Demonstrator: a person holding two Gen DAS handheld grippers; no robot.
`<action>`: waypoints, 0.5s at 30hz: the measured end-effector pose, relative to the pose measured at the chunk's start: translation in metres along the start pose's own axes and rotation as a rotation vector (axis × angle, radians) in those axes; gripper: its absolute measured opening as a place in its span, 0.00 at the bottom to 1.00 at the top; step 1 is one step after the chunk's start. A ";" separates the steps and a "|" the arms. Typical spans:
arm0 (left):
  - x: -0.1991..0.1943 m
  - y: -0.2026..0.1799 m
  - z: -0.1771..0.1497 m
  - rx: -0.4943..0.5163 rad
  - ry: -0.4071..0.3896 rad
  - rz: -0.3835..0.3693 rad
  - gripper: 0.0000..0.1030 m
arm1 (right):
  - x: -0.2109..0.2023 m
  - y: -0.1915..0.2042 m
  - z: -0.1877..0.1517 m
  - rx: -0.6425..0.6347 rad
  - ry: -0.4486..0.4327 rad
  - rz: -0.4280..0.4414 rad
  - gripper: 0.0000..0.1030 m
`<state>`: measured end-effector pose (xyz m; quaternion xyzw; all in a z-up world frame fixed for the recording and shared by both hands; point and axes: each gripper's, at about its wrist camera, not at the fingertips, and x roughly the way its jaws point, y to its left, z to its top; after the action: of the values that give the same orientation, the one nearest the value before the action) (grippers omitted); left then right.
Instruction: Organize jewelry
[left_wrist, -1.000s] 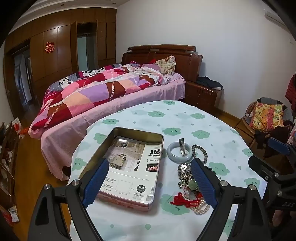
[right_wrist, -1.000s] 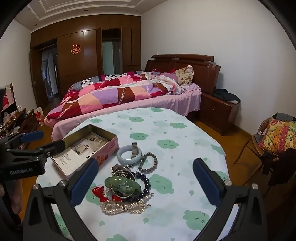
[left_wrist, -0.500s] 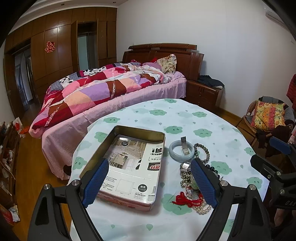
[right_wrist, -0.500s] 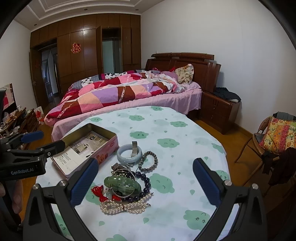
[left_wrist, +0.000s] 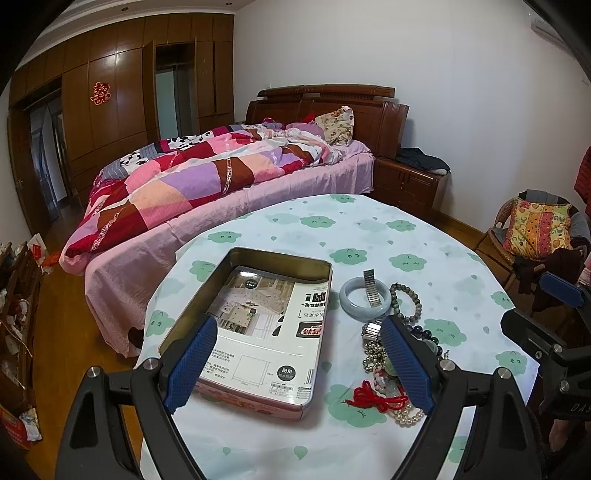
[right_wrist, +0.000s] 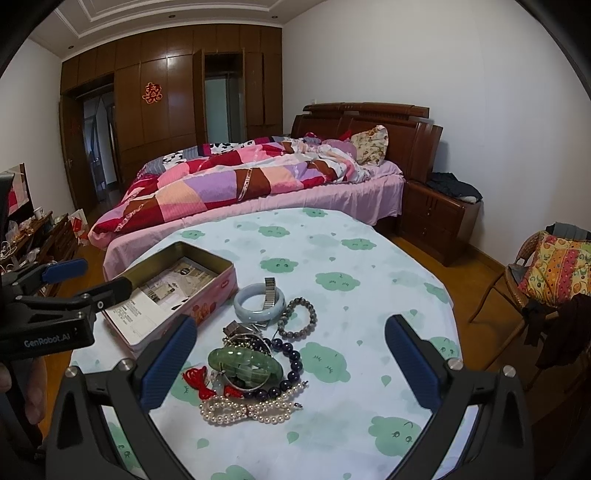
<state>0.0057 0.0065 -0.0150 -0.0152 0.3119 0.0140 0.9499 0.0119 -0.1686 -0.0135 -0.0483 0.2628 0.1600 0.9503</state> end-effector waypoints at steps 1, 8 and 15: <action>0.000 0.000 -0.001 0.000 0.000 0.000 0.88 | 0.000 0.001 0.001 0.000 0.002 0.001 1.00; 0.003 0.001 -0.003 0.000 0.003 0.002 0.88 | 0.000 0.001 0.000 -0.001 0.004 0.001 1.00; 0.004 0.000 -0.004 0.000 0.004 0.004 0.88 | 0.000 0.001 0.000 -0.001 0.005 0.001 1.00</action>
<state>0.0067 0.0066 -0.0203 -0.0145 0.3138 0.0157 0.9492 0.0118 -0.1674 -0.0132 -0.0492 0.2649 0.1604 0.9496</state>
